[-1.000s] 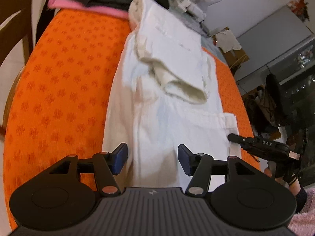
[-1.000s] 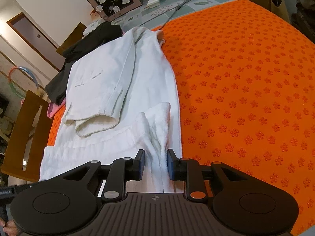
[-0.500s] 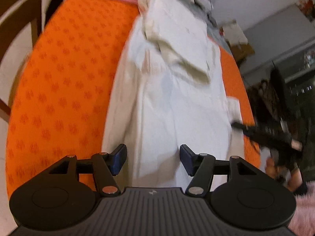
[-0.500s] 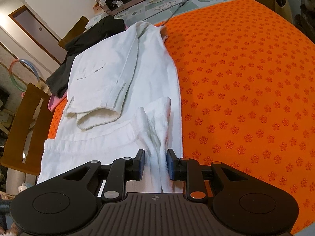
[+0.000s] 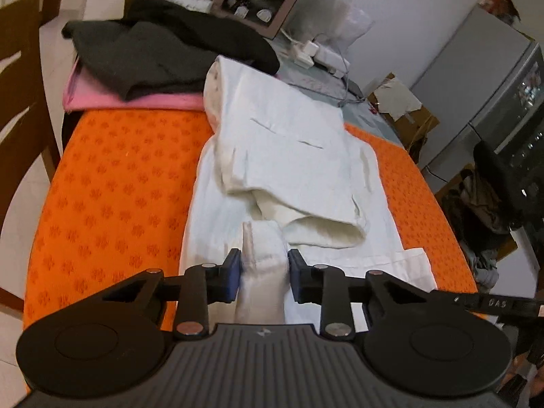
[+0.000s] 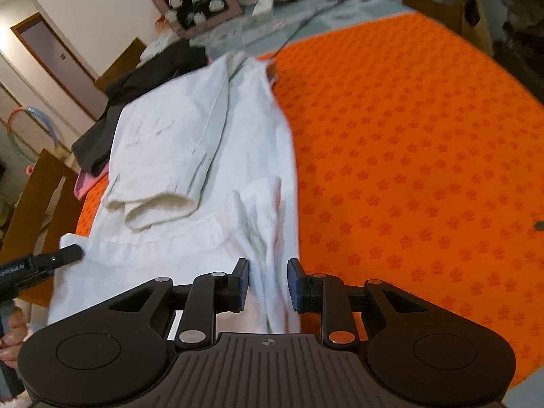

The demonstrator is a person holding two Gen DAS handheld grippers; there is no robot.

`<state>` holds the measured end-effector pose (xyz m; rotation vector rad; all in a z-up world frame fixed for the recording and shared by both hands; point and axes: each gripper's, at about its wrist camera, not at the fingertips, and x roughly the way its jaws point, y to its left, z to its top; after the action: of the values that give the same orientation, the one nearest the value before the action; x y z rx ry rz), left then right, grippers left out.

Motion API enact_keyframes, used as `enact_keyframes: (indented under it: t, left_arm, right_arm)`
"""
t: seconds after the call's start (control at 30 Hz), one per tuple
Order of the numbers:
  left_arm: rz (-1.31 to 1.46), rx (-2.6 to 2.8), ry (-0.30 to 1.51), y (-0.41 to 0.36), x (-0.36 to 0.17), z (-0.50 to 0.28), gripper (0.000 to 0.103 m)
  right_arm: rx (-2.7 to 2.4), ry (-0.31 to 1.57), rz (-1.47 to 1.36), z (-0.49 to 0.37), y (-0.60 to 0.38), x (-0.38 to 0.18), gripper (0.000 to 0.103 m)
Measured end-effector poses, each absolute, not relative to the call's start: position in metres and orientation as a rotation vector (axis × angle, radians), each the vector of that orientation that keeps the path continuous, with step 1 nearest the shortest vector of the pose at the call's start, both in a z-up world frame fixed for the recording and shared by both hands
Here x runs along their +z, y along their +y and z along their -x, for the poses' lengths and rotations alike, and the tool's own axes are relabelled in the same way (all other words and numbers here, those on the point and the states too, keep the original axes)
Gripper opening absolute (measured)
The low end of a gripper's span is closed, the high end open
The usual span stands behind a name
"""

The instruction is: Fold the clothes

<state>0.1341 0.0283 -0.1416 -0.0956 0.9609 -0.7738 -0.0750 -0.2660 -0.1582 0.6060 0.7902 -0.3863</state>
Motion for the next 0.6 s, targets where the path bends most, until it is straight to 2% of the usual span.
enact_keyframes:
  t: [0.13,0.33,0.4,0.43,0.5,0.6]
  left_arm:
    - [0.105,-0.785,0.978,0.035,-0.144,-0.133,0.034]
    - [0.128,-0.799,0.981,0.046,-0.145,-0.128,0.034]
    - [0.131,-0.814,0.970,0.047,-0.143,-0.126,0.030]
    - [0.133,-0.828,0.963,0.046,-0.142,-0.126,0.027]
    - [0.117,-0.851,0.942,0.043,-0.136,-0.126,0.025]
    - [0.089,-0.874,0.907,0.038,-0.127,-0.128,0.024]
  right_arm:
    - [-0.396,0.707,-0.531,0.078,-0.262,-0.145,0.028]
    - [-0.321,0.726,-0.472,0.058,-0.260,-0.147,0.028]
    - [-0.291,0.762,-0.473,0.048,-0.259,-0.155,0.028]
    - [-0.272,0.782,-0.485,0.043,-0.259,-0.159,0.026]
    - [-0.274,0.794,-0.482,0.041,-0.258,-0.160,0.009]
    - [-0.277,0.780,-0.498,0.044,-0.257,-0.155,0.007]
